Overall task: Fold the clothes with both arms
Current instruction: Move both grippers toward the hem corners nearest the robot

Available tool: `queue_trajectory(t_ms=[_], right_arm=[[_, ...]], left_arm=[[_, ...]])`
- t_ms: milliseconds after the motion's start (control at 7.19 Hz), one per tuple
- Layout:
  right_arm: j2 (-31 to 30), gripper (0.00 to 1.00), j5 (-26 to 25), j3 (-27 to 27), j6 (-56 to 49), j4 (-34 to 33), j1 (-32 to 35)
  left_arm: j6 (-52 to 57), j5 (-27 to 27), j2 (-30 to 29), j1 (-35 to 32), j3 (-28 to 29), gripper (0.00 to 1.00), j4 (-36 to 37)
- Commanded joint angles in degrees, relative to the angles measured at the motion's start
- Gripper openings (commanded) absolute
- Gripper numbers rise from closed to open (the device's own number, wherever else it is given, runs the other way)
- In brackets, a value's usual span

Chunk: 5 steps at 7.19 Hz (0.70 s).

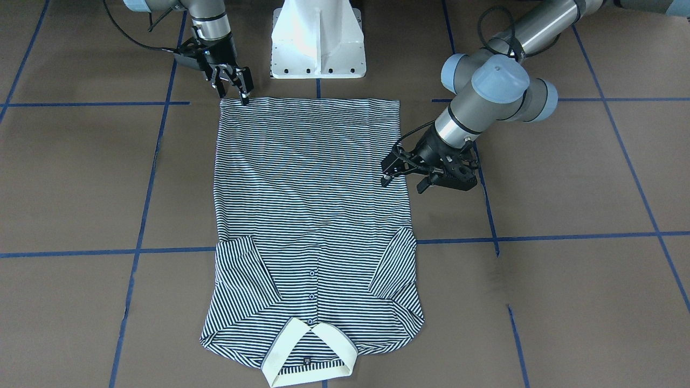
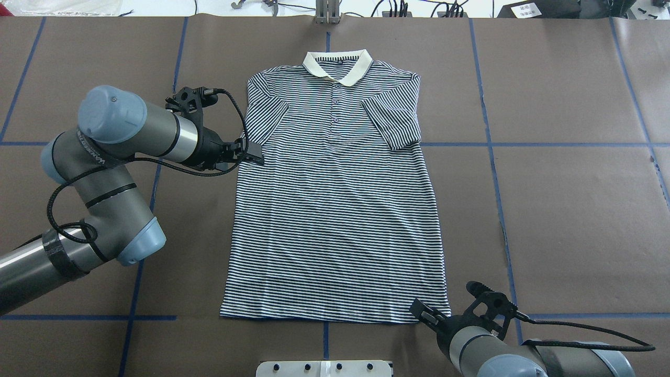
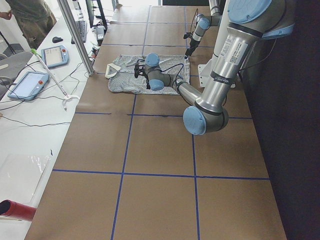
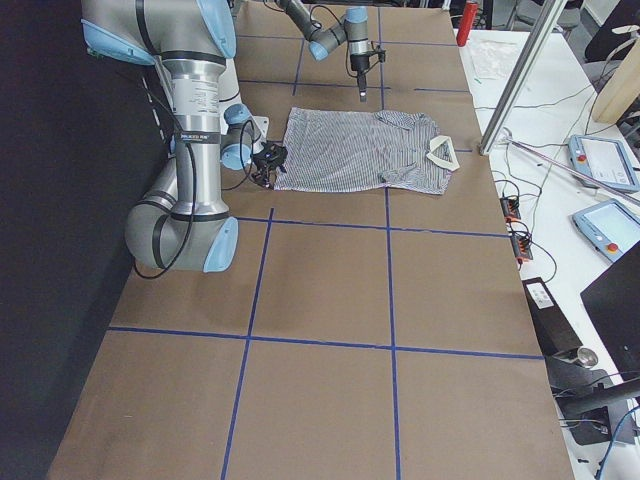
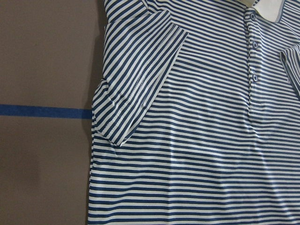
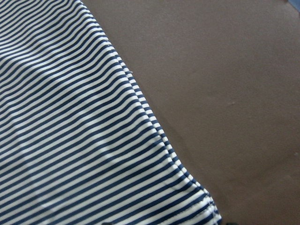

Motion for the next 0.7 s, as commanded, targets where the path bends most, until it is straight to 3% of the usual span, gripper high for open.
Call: queue_trajectory(t_ms=[0,139,417,556], right_arm=[[-0.1,0.79,0.2,0.1,0.0,-1.3,0.0],[-0.1,0.72,0.2,0.1,0.0,-1.4,0.1],[-0.1,0.0,0.1,1.3,0.0,-3.8,0.1],[-0.1,0.0,0.1,1.5,0.0,-5.1,0.1]], left_arm=[[-1.5,0.1,0.0,0.8,0.1,0.99,-0.2],[-1.6,0.1,0.0,0.8,0.1,0.99,-0.2],[-1.6,0.1,0.0,0.9,0.1,0.99,-0.2],[-1.5,0.2,0.0,0.9,0.1,0.99,-0.2]])
